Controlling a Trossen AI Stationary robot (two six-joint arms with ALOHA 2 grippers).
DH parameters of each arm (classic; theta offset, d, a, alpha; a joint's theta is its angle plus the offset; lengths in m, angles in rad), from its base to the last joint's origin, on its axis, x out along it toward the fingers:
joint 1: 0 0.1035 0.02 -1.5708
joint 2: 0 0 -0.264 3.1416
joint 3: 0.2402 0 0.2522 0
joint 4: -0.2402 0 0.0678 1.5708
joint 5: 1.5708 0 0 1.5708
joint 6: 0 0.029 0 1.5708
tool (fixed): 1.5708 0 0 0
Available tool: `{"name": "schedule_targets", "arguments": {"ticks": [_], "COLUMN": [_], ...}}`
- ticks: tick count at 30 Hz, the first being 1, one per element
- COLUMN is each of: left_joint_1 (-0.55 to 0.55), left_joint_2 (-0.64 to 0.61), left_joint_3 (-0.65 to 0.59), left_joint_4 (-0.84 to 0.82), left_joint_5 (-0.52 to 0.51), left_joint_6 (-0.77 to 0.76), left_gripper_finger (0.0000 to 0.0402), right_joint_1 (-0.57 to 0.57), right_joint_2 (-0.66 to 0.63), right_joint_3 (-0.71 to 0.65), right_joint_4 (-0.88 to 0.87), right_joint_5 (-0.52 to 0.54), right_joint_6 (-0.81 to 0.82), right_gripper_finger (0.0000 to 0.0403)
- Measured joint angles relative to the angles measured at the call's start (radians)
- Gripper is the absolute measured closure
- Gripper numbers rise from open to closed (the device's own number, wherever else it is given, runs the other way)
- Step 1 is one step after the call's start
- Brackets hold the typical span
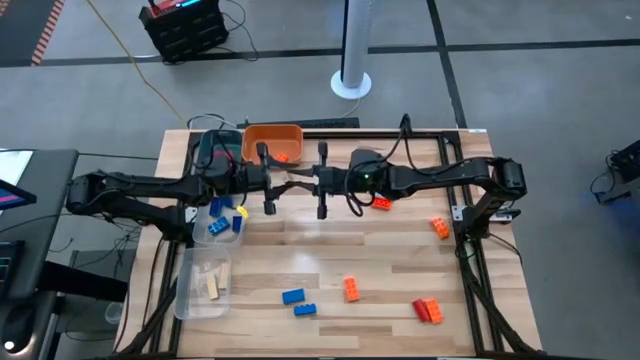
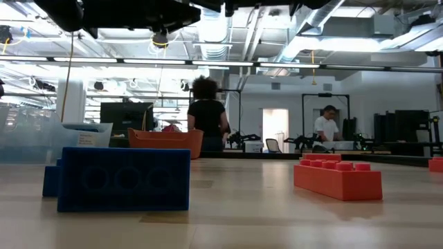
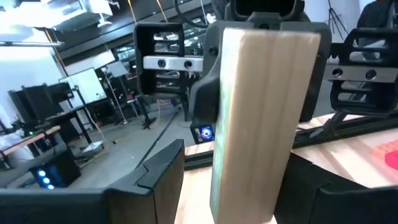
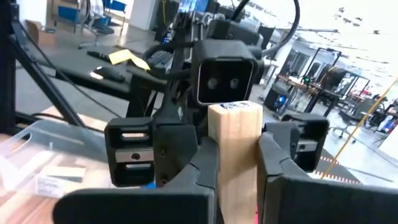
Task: Sort blocks
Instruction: Put the wooden brown block into the bottom transparent bin
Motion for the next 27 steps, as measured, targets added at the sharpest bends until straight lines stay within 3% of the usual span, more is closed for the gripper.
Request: {"name": "schedule_targets", "arguments": {"ticks": [6, 11, 13, 19, 22, 27], "left_joint_1": [-0.012, -0.012, -0.012, -0.013, -0.015, -0.099], "left_joint_2": [0.0, 0.0, 0.0, -0.013, -0.084, -0.214], "left_joint_3": [0.0, 0.0, 0.0, 0.0, 0.027, 0.131], "left_joint_4": [0.009, 0.013, 0.007, -0.032, -0.206, -0.705], "left_joint_5": [-0.011, -0.005, -0.003, -0.002, -0.019, -0.013], "left_joint_6": [0.029, 0.028, 0.028, -0.027, -0.1, -0.237], "left_gripper_finger": [0.0218, 0.0274, 0.0302, 0.0304, 0.0304, 0.0304], "right_joint_1": [0.0, 0.0, -0.001, -0.001, 0.002, 0.001], "right_joint_2": [0.001, 0.001, 0.001, -0.023, -0.095, -0.238], "right_joint_3": [0.0, 0.0, 0.0, 0.0, -0.001, 0.0], "right_joint_4": [-0.001, -0.017, -0.031, -0.099, -0.224, -0.503], "right_joint_5": [-0.004, 0.0, 0.003, 0.01, 0.039, 0.048], "right_joint_6": [0.0, 0.001, 0.004, 0.002, -0.005, 0.074], "right_gripper_finger": [0.0363, 0.0353, 0.0334, 0.024, 0.0198, 0.0164]}}
